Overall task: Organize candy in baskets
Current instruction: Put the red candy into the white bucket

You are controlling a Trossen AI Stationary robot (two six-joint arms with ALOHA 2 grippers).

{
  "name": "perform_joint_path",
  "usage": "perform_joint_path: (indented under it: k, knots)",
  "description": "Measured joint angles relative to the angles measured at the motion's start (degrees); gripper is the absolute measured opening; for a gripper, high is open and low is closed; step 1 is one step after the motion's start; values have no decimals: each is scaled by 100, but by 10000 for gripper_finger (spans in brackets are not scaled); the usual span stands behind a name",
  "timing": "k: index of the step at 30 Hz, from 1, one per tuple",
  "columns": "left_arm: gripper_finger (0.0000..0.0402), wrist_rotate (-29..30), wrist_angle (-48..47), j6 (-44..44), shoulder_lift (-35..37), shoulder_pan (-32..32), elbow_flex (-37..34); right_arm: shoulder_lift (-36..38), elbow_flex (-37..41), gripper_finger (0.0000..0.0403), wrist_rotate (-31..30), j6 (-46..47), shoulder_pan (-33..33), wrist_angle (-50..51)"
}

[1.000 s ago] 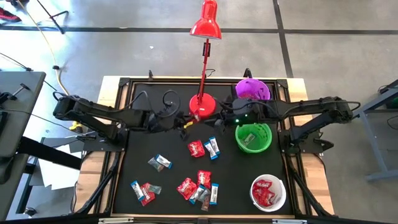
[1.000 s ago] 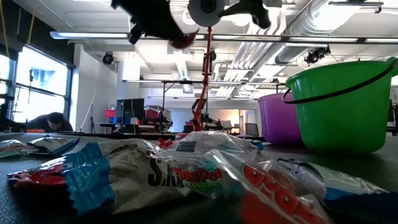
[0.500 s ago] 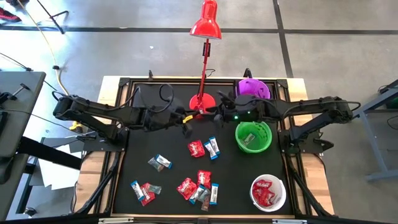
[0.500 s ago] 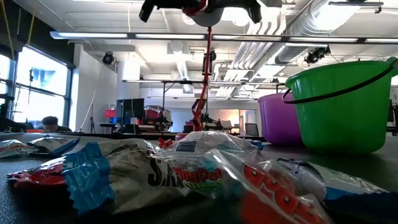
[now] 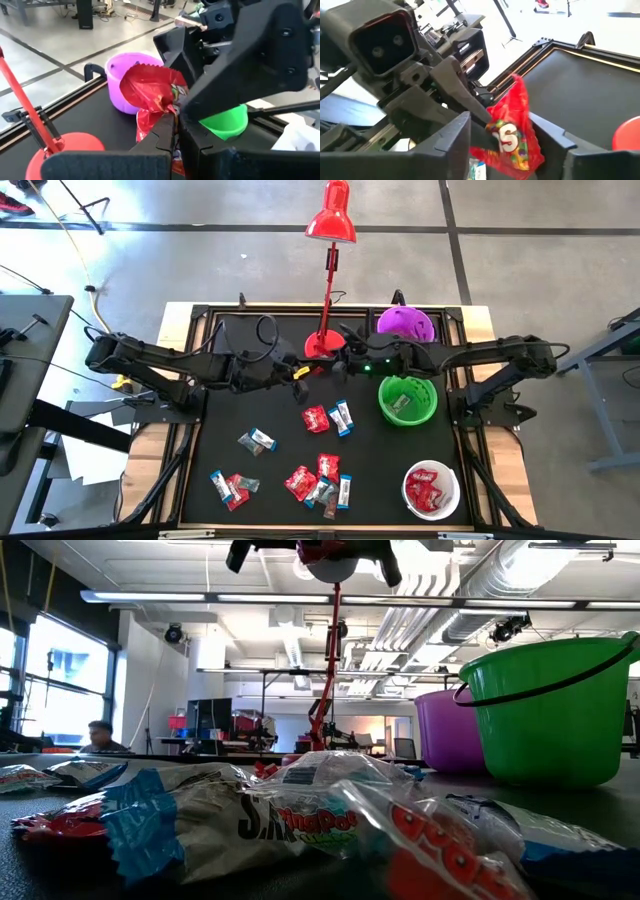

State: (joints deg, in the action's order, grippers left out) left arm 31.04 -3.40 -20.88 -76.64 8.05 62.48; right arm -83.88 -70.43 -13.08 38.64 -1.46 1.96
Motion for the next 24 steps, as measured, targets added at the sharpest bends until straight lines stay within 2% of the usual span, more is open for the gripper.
perform_joint_path:
  k: [10, 14, 18, 21, 24]
  knots:
    - [0, 123, -81, 4, 7, 86, 4, -8, 0, 18, -109, -36, 1, -10]
    - [7, -73, -126, 8, 9, 101, 4, -8, 0, 19, -86, -28, -4, 40]
    - [31, -177, -257, 177, 14, 103, 15, -8, 0, 20, -46, -14, -3, 104]
    - [54, -215, -657, 581, 94, 92, 15, 59, 0, 10, -39, -13, -2, 380]
    - [73, -191, -1103, 611, 258, 57, 15, 215, 0, 5, -42, -10, -2, 777]
